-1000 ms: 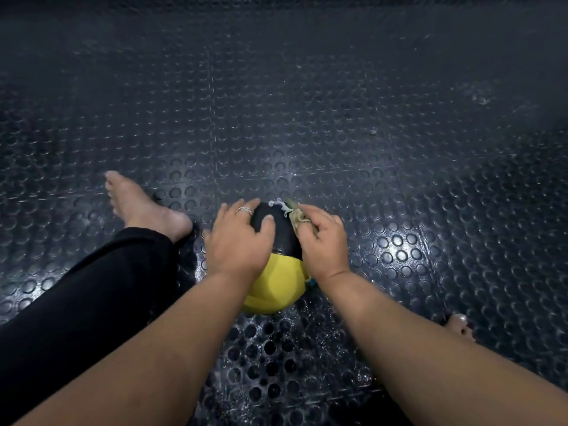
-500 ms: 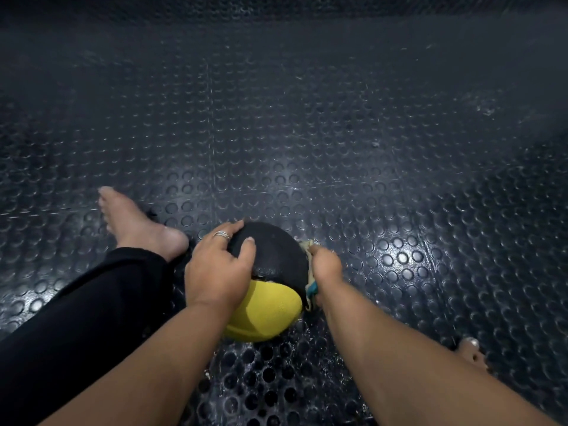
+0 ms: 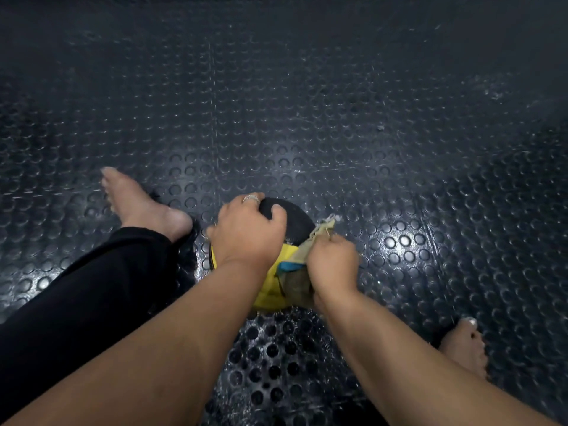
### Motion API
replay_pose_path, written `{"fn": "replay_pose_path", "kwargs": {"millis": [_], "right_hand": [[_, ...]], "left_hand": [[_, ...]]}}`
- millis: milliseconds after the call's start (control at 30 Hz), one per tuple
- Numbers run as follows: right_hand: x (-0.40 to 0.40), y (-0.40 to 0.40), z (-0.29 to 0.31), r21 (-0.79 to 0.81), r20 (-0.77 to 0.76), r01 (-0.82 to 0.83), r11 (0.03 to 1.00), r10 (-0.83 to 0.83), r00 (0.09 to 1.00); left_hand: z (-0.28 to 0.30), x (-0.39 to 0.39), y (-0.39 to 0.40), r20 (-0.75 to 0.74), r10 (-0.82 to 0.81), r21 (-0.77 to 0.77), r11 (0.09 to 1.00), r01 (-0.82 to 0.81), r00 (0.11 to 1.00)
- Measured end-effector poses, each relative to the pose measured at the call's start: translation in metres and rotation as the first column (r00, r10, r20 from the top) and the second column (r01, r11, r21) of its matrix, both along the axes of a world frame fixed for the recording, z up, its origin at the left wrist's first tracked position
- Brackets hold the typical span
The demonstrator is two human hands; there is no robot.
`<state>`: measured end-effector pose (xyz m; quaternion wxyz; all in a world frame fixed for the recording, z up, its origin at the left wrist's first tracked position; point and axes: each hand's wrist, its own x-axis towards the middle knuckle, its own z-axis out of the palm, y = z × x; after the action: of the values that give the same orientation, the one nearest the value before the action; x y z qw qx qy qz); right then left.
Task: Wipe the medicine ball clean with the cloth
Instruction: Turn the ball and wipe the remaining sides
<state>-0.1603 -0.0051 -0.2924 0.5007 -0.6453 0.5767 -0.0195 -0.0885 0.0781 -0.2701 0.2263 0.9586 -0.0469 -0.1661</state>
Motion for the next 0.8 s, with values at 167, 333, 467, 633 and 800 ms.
{"fn": "replay_pose_path", "kwargs": {"millis": [167,333,467,633,800], "right_hand": [[0.015,-0.007,-0.002,0.018,-0.084,0.092,0.996,-0.090,0.992],[0.021,-0.026,-0.020,0.321,-0.018,0.148,0.935,-0.150,0.989],[0.010,-0.021,-0.047,0.616,-0.037,0.397,0.680,-0.479,0.877],[0.005,-0.010,-0.046,0.666,-0.100,0.481,0.570,-0.571,0.815],[-0.005,0.002,-0.007,0.654,-0.088,0.403,0.641,-0.465,0.881]], "left_hand": [[0.001,0.002,-0.001,-0.022,-0.013,0.007,1.000,0.013,1.000],[0.002,0.021,-0.004,-0.071,0.008,-0.061,0.998,-0.012,0.997],[-0.001,0.026,0.004,-0.075,0.022,-0.109,0.994,-0.030,0.997],[-0.002,0.025,0.000,-0.033,0.017,-0.079,0.997,-0.019,0.999],[-0.001,0.029,0.001,-0.013,0.029,-0.013,0.999,-0.030,0.999]]}}
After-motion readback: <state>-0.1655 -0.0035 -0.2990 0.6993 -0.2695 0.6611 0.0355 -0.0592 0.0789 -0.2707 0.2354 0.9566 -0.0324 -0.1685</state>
